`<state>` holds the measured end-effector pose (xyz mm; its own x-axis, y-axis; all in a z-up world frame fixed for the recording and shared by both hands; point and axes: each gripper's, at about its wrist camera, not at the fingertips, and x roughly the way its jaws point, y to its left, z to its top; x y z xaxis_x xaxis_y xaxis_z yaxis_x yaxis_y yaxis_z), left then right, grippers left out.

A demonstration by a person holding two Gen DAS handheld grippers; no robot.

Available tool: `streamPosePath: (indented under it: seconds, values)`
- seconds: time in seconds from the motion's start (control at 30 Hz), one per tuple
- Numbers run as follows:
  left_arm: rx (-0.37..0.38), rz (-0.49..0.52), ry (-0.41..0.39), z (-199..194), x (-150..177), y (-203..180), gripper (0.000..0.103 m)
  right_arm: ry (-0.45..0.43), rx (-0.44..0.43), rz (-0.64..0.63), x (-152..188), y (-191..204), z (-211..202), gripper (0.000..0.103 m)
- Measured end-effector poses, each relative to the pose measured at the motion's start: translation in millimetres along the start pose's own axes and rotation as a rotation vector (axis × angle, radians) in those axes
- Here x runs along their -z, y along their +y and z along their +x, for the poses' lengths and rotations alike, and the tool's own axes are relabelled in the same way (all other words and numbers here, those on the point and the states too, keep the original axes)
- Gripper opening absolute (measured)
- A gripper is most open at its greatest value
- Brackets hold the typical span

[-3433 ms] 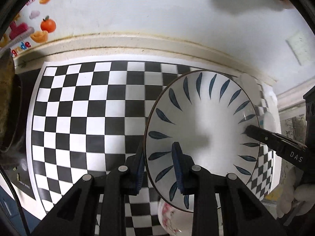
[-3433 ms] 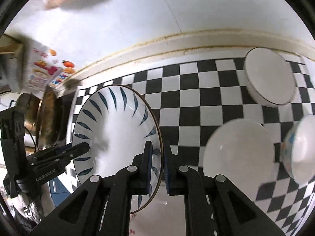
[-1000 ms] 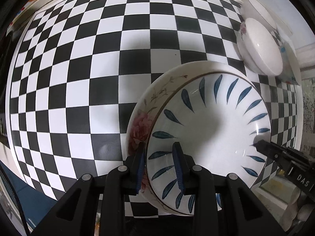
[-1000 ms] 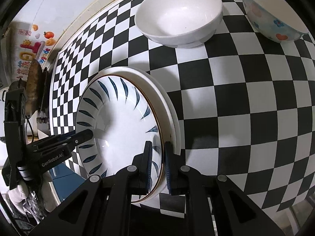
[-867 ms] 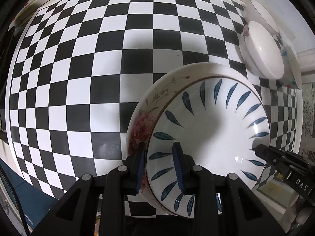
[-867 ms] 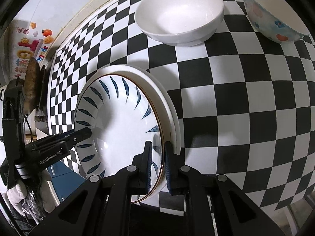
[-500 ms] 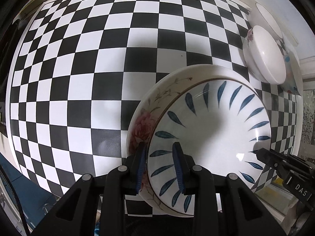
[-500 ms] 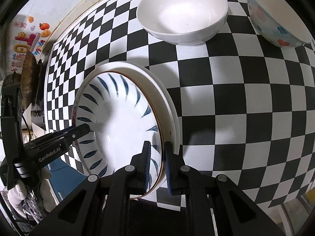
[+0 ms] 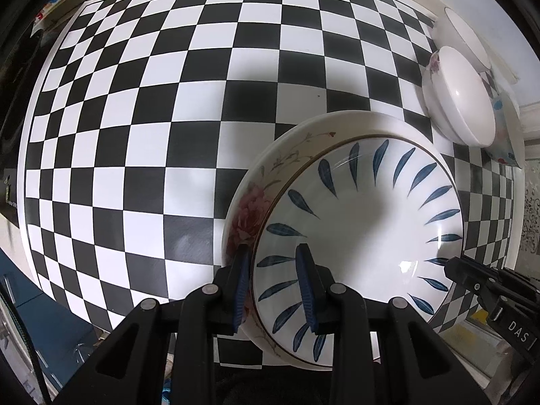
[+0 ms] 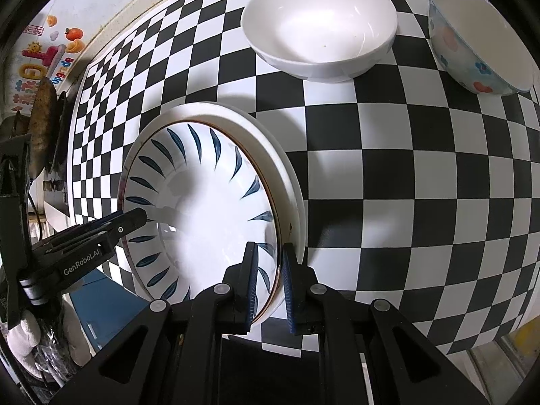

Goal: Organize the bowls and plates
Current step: 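Set the plate stack down on the cloth and open both tools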

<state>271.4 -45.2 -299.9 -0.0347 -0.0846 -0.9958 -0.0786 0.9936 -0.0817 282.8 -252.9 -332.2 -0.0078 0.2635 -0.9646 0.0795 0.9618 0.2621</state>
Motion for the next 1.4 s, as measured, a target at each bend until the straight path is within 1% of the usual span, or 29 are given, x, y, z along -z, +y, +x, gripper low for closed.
streamPosePath:
  seconds: [0.17,0.23,0.43,0.5,0.57,0.6,0.67,0.83,0.9,0.93,0.97,1.0,1.07,1.23,1.4]
  values:
    - [-0.014,-0.001,-0.016,-13,3,-2,0.025,-0.011,0.018,-0.013,1,3,-3,0.018]
    - [-0.022,0.003,-0.028,-18,5,-5,0.025,-0.022,0.031,-0.025,1,5,-6,0.020]
    - [-0.037,0.013,-0.073,-40,14,-12,0.025,-0.046,0.036,-0.031,2,8,-18,0.023]
    - [-0.043,0.020,-0.100,-52,18,-14,0.025,-0.056,0.034,-0.037,3,10,-24,0.028]
    - [-0.042,0.025,-0.132,-66,24,-16,0.026,-0.074,0.031,-0.045,7,15,-34,0.041]
    - [-0.042,0.026,-0.146,-71,27,-16,0.027,-0.081,0.030,-0.051,8,16,-37,0.045]
    - [-0.032,0.026,-0.182,-85,34,-16,0.035,-0.106,0.023,-0.058,15,21,-48,0.060]
    - [-0.012,0.023,-0.258,-111,51,-6,0.038,-0.177,0.040,-0.073,36,35,-76,0.072]
    - [0.004,0.026,-0.291,-121,59,-3,0.051,-0.217,0.043,-0.072,47,40,-91,0.075]
    - [0.008,0.029,-0.312,-127,65,-1,0.067,-0.235,0.043,-0.070,53,43,-99,0.076]
    - [0.004,0.034,-0.335,-134,70,-1,0.076,-0.253,0.045,-0.067,60,46,-106,0.077]
    - [-0.001,0.037,-0.351,-137,74,-1,0.078,-0.264,0.047,-0.066,64,49,-111,0.077]
    - [0.003,0.042,-0.387,-148,83,2,0.078,-0.302,0.050,-0.066,79,55,-125,0.081]
    - [0.007,0.049,-0.458,-180,112,9,0.080,-0.358,0.068,-0.077,114,74,-150,0.085]
    - [0.008,0.063,-0.490,-203,146,13,0.080,-0.427,0.085,-0.096,154,89,-177,0.086]
